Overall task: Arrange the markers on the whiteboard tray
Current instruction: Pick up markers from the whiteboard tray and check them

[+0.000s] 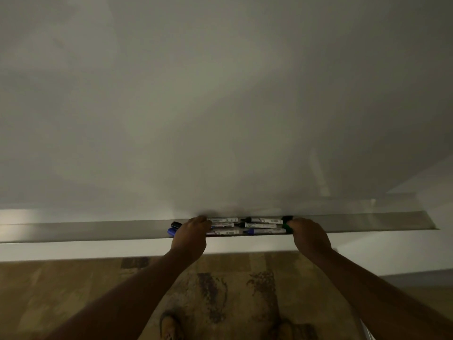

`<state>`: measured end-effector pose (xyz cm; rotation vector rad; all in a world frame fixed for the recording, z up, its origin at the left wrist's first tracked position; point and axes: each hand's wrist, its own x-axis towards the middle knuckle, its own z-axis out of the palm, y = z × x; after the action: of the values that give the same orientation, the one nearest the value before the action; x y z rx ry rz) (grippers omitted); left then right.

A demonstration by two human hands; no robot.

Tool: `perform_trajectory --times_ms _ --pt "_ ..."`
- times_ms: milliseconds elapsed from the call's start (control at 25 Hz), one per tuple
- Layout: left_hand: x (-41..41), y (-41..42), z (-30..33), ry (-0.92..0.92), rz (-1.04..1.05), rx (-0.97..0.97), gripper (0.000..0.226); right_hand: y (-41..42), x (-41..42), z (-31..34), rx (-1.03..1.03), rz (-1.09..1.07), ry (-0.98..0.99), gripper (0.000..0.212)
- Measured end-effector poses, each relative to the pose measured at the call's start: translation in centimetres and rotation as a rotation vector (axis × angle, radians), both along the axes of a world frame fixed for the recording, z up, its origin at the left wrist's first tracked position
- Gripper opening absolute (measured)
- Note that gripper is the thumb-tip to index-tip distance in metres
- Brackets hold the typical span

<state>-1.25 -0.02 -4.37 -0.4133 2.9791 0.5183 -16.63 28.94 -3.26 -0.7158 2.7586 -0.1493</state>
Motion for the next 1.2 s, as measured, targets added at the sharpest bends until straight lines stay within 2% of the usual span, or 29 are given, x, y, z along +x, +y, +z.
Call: perform_trajectory --times_ms 240,640,800,1040,1200 --pt "0.3 0.5 -0.5 0.030 0.009 -0.008 0.036 -0.2 -0.3 -0.7 -0.094 -0.003 -0.015 0.016" --pt "1.2 0.6 -1.0 0.051 -0.014 0.015 0.045 -0.4 -0.6 -1.1 -0.188 -0.016 -0.011 0.013" --pt "1.5 0.8 -0.8 0.095 -0.020 0.065 0.042 -1.8 0.9 0.1 -0.275 0.106 0.091 0.010" --pt "1.7 1.7 0.5 0.203 -0.088 0.270 0.044 -10.0 5.3 1.4 -0.478 0.390 -0.064 0.017" --pt "1.8 0.8 0.9 0.317 -0.042 0.311 0.022 -13.8 6.7 1.1 -0.498 0.476 -0.138 0.015"
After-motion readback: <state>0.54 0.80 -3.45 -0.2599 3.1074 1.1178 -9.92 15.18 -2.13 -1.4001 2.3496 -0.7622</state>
